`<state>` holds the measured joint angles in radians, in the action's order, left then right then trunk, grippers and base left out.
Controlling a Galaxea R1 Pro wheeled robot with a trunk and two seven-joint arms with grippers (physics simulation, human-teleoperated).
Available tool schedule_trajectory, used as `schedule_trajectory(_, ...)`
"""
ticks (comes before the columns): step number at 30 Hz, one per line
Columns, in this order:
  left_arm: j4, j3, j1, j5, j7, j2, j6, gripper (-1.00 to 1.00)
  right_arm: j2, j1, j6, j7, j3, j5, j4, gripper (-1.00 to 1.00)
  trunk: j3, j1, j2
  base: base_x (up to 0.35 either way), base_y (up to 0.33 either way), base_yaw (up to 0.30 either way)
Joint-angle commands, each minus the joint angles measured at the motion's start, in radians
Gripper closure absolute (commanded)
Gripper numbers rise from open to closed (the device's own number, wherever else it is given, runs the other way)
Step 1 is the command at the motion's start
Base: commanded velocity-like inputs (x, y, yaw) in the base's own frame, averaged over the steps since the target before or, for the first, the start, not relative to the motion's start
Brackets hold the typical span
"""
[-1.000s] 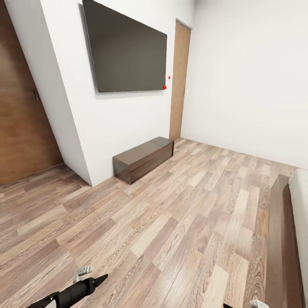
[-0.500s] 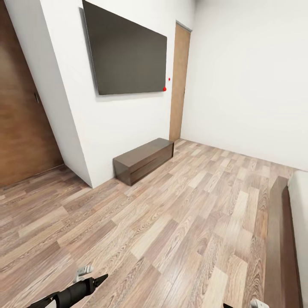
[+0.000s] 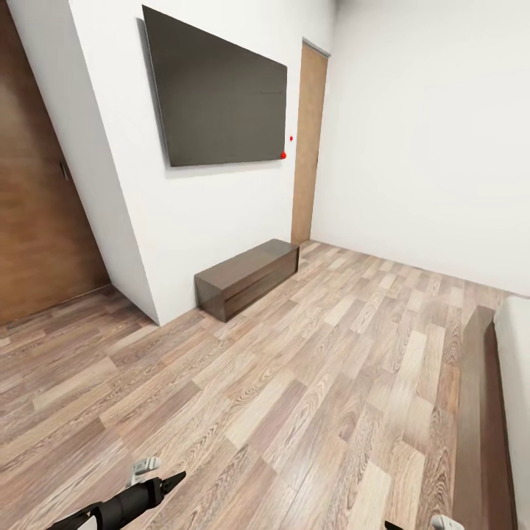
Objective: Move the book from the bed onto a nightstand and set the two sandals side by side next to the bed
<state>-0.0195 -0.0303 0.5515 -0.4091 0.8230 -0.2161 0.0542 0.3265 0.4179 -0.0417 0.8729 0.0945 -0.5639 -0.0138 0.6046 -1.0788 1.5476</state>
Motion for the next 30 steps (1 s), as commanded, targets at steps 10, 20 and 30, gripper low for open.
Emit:
schedule_trajectory(10,0.001,-0.003,0.001,-0.002,0.002,0.000,0.006,-1.00,0.000,0.001,-0.005,0.003,0.008,-0.007,-0.001,-1.00,-0.003,0.000,0.001,0.000,0.000,0.000)
schedule_trajectory(20,0.001,-0.004,0.001,-0.002,0.002,0.000,0.006,-1.00,0.000,0.001,-0.006,0.003,0.008,-0.007,0.000,-1.00,-0.019,0.000,0.001,0.000,0.000,0.000)
schedule_trajectory(30,0.001,-0.003,0.001,-0.002,0.002,0.000,0.006,-1.00,0.000,0.001,-0.006,0.003,0.008,-0.007,-0.001,-1.00,-0.024,0.000,0.001,0.000,0.000,0.000)
